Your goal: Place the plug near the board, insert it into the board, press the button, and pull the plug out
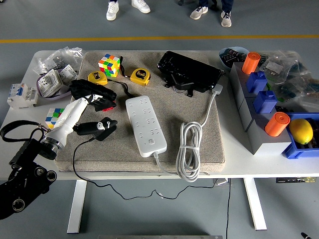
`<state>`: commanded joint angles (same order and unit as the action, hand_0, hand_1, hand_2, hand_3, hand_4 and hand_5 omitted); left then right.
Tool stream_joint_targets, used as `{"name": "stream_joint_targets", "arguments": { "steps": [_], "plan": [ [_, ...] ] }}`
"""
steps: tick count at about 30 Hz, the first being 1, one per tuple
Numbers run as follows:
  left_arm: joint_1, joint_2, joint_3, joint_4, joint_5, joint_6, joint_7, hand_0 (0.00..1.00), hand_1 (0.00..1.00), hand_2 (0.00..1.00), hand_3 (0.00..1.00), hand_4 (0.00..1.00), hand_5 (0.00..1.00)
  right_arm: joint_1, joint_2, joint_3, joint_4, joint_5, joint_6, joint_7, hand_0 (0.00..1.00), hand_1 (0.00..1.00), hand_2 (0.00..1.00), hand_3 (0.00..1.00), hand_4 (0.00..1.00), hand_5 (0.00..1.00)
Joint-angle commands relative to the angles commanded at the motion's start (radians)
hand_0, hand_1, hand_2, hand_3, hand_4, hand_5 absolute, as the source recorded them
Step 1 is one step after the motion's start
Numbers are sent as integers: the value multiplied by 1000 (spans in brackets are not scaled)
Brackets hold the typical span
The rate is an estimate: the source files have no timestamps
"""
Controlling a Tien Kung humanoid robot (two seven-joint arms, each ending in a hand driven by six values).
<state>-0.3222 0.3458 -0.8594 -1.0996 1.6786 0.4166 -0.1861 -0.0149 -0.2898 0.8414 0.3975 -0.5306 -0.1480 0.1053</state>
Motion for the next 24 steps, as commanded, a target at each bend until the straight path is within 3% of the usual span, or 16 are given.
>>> {"name": "stream_joint_targets", "arguments": {
  "steps": [12,24],
  "plan": [
    [-2,-24,32,62,113,25,52,744,724,719,740,998,567,0,-4,-6,2,-2,1,1,605,638,658,556,998,480],
    [-17,-42,48,97,117,43,72,696,675,682,726,998,542,-4,-2,0,4,-6,-1,0,603,638,658,556,998,479]
  ]
}}
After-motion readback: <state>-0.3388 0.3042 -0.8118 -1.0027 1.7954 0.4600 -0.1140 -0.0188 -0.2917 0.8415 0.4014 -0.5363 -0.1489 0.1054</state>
